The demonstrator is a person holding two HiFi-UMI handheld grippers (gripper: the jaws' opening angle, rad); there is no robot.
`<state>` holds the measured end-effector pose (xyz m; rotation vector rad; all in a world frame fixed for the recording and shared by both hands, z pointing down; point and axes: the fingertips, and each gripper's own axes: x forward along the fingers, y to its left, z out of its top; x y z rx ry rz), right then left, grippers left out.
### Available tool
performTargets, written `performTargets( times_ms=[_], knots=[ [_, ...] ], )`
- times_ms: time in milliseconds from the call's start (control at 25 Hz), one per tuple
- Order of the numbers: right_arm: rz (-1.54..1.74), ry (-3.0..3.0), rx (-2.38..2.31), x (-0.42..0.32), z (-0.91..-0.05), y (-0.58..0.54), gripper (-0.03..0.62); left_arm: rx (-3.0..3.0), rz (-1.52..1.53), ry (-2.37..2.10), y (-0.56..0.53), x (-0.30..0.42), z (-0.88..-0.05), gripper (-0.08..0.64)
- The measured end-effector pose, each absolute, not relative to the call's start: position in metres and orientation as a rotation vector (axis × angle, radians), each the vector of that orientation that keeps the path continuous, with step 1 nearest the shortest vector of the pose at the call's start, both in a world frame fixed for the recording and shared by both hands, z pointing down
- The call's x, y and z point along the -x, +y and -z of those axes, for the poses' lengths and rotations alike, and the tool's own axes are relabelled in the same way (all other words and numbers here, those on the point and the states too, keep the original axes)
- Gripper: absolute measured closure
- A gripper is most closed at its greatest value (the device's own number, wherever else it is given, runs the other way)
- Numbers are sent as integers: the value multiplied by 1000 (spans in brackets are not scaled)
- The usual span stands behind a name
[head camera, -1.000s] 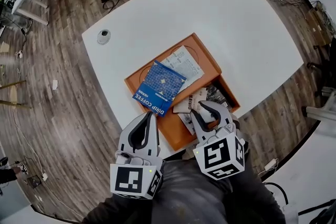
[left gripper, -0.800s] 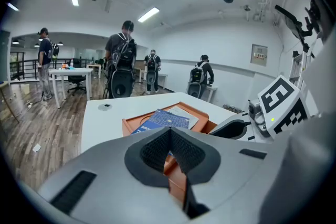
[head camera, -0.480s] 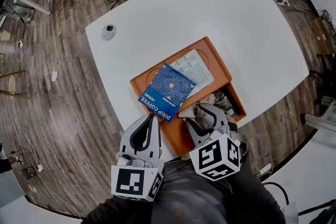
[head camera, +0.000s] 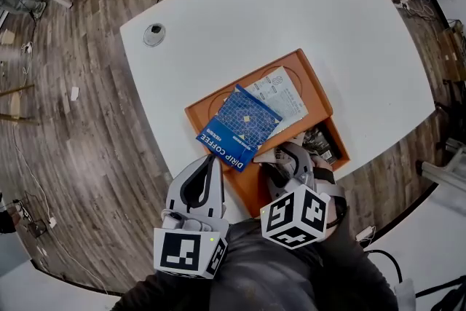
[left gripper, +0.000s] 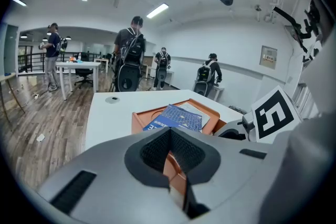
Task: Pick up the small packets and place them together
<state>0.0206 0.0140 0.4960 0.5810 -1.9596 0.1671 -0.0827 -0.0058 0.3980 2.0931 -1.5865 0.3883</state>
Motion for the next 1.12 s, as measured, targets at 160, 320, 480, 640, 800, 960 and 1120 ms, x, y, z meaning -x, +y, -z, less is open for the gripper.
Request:
performTargets(
  times_ms=[160,320,480,640,800,960,1120],
  knots=[
    [-211,-1955,-534,-18,-499,16,396,-2085,-388,-1591,-8,88,-399,563],
    [-181,-1939,-515,-17,-499,18,511,-2090,-381,-1596,-10,90,-396,563],
    [-153,-1938,-554,-16,-495,14,577,-2096,-378,-1602,-7,94,-392,563],
    [-133,-1952,-570,-12,-483,17,586,-2114,-367,-1604,-2,95,-387,563],
    [-115,-1955,-584,-12,-471,26,586,-2144,-349,-1601,4,94,-377,563],
    [-109,-1968,-631,-14,-457,37,586,-2184,-324,-1590,14,91,-368,563],
    [-95,-1991,-666,-13,-444,52,586,-2219,-296,-1576,23,87,-363,563]
  ],
)
